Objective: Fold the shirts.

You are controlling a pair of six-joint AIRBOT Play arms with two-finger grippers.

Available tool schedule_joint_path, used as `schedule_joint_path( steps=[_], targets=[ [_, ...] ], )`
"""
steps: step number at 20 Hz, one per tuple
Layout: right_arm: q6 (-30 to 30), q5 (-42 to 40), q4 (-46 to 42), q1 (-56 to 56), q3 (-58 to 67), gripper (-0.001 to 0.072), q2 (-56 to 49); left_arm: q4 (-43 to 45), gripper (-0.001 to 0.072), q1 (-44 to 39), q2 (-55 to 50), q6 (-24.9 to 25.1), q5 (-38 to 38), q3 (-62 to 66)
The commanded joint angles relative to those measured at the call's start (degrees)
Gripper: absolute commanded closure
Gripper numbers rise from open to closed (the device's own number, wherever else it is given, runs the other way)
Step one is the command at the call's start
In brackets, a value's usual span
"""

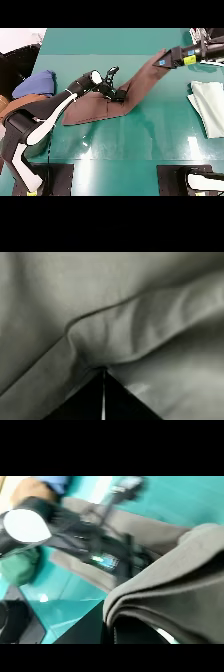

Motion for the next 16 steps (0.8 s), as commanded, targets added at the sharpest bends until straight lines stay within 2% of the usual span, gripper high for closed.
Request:
schedule_joint_path(
  steps=[1,5,9,14,15,16],
  targets=[
    [0.28,-0.55,1.73,5.46,5.29,0.0696,-2.25,1.03,0.0680,-0.09,-0.68,-0.04,-1.27,0.66],
    [0.13,-0.63,1.79,9.92,9.40,0.0696,-5.38,5.53,0.0680,5.42,3.23,-0.13,-6.25,0.66],
    [0.00,-2.64,1.90,17.92,11.78,0.0696,-8.92,12.83,0.0679,16.94,14.73,0.00,-9.44,0.66],
    [-3.50,-13.66,1.79,33.92,16.85,0.0683,-19.45,20.28,0.0679,31.69,29.31,0.00,-10.71,0.66],
    [-4.74,-15.45,1.62,36.81,19.30,0.0557,-22.62,20.55,0.0679,34.03,31.26,0.00,-10.99,0.66],
    [-5.84,-16.33,1.64,38.88,21.27,0.0356,-25.35,20.55,0.0679,36.22,32.87,0.00,-11.47,0.66]
  ],
)
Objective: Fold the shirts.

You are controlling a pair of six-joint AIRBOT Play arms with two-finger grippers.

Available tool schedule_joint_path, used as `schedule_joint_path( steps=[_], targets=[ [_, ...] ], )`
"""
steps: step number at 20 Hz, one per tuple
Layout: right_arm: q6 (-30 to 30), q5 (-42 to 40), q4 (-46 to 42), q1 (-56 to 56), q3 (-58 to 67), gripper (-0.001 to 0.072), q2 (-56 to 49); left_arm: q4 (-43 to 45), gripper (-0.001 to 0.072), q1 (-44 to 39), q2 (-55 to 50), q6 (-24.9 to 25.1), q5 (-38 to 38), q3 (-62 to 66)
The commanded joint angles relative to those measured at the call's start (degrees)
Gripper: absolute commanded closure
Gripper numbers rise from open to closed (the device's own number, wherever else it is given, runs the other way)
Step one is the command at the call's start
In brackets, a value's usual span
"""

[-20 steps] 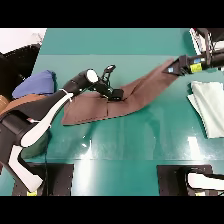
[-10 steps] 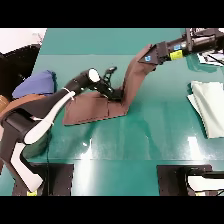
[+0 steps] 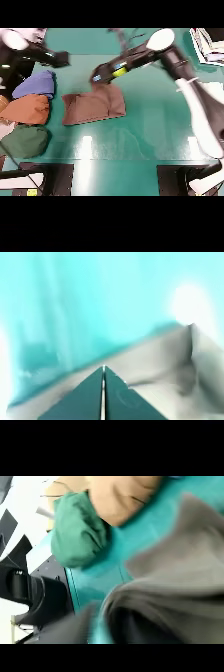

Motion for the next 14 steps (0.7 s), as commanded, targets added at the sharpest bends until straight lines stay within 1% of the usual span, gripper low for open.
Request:
schedule_joint_path(
  steps=[1,2,3,4,5,7,10,13,14],
  targets=[
    [-3.17,-5.25,-0.20,8.98,5.70,0.0206,-8.96,2.97,0.0679,8.59,7.32,0.02,-1.84,0.02],
    [-3.19,-3.65,-0.52,9.60,5.81,0.0198,-10.05,2.97,0.0679,10.03,8.13,0.02,-2.58,0.02],
    [-3.06,-1.75,-0.72,9.42,4.76,0.0236,-10.19,2.99,0.0679,11.08,8.59,0.04,-3.56,0.02],
    [-2.91,-0.02,-0.76,8.50,2.56,0.0294,-9.29,3.04,0.0679,11.63,8.70,0.28,-4.48,0.02],
    [-2.71,1.75,-1.68,6.93,-0.28,0.0294,-7.80,3.21,0.0679,11.65,8.68,1.57,-5.57,0.00],
    [-0.37,4.17,-8.17,3.19,-5.68,0.0295,-4.35,3.19,0.0679,11.63,8.68,2.56,-7.17,0.00],
    [2.86,2.19,-17.18,-4.39,-16.83,0.0295,2.45,3.10,0.0679,11.63,8.68,2.56,-7.26,0.00],
    [6.49,-3.34,-18.12,-13.18,-29.03,0.0294,8.24,2.56,0.0679,11.63,8.61,2.56,-7.65,0.00],
    [7.04,-5.22,-18.03,-15.82,-32.35,0.0256,9.18,1.86,0.0679,11.63,8.46,2.54,-7.63,0.00]
  ],
)
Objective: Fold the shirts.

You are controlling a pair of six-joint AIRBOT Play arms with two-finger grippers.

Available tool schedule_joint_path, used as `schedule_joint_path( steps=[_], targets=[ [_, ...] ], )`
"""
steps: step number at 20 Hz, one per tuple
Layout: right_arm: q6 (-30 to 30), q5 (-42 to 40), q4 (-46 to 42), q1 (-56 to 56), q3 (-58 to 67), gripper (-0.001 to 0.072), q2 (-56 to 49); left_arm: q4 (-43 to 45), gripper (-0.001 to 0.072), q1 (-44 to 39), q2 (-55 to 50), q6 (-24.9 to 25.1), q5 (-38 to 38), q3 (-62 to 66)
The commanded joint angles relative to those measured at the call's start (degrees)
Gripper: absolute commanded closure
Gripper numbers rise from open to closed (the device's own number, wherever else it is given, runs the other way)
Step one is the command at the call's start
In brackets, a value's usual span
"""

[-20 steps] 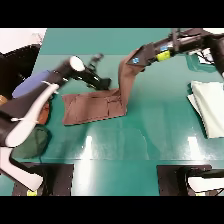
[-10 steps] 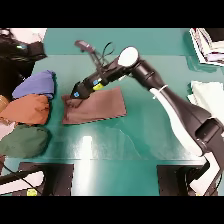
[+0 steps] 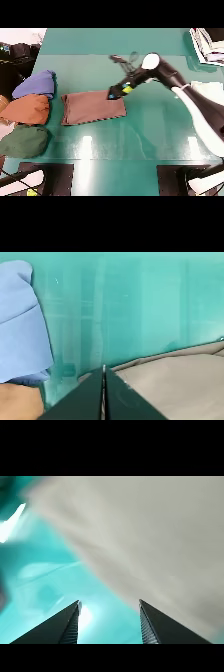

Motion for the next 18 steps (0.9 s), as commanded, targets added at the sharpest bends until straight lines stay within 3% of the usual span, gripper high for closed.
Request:
schedule_joint_path(
  steps=[1,2,5,11,13,14,16,18],
  targets=[
    [3.39,-5.42,-2.27,-9.27,-12.46,0.0096,4.52,-2.16,0.0679,0.17,-0.15,0.22,-0.59,-0.04],
    [3.50,-6.16,0.02,-11.08,-14.43,0.0062,3.91,-3.08,0.0679,0.17,-0.15,0.24,-0.52,-0.28],
    [1.84,-6.95,9.07,-12.57,-16.48,0.0066,-1.22,-3.63,0.0679,-0.24,-0.26,0.68,0.11,-0.74],
    [-0.48,-5.75,20.98,-4.31,-4.70,0.0104,-14.49,-3.98,0.0679,-0.35,-0.26,0.66,0.28,-0.74],
    [-0.50,-5.20,21.62,-1.36,0.09,0.0194,-17.53,-4.13,0.0680,-0.35,-0.26,0.63,0.07,-0.74],
    [-0.55,-4.98,21.27,-0.11,2.43,0.0312,-18.69,-4.24,0.0679,-0.35,-0.26,0.66,-0.15,-0.74],
    [-1.22,-5.22,19.23,1.25,5.88,0.0654,-19.23,-4.26,0.0680,-0.35,-0.24,0.63,-0.61,-0.74],
    [-1.42,-5.27,17.03,0.72,8.59,0.0694,-18.10,-4.15,0.0680,-0.76,-0.24,0.59,-0.79,-0.74]
  ],
)
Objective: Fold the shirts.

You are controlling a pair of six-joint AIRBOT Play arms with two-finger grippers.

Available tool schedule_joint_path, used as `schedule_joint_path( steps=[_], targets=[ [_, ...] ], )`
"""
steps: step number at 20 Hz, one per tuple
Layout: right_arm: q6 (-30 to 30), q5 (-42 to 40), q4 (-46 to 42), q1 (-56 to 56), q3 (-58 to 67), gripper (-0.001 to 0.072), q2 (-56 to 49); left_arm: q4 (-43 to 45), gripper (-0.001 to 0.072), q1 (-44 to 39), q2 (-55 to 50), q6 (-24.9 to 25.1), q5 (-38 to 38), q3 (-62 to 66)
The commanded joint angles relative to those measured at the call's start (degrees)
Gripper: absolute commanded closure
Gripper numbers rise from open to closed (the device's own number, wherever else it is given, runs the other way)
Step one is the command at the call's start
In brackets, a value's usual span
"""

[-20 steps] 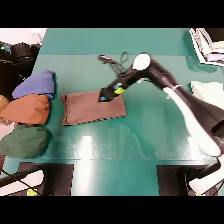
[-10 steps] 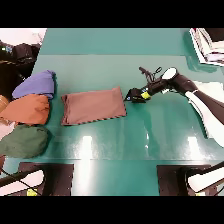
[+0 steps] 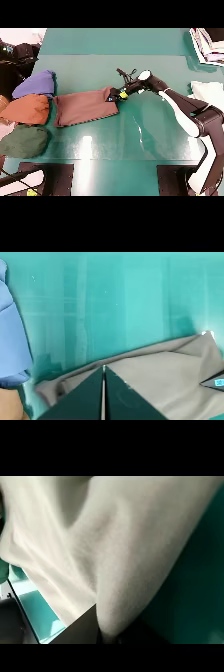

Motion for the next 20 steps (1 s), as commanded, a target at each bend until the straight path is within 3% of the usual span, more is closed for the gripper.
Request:
schedule_joint_path(
  steps=[1,5,12,20],
  targets=[
    [-0.48,0.02,-3.04,-0.20,5.49,0.0695,0.68,0.09,0.0680,-1.16,-0.02,-0.04,-0.48,-0.02],
    [0.79,0.70,-9.46,-9.79,6.47,0.0695,8.85,0.11,0.0680,-7.87,-0.02,0.00,-0.04,-0.02],
    [9.46,4.63,-22.45,-39.15,6.45,0.0695,22.45,0.02,0.0679,-18.53,-0.02,-0.02,1.97,-0.02],
    [11.80,7.39,-22.95,-63.73,5.55,0.0695,23.54,-0.61,0.0680,-19.15,-0.02,-1.99,2.82,-0.02]
  ],
)
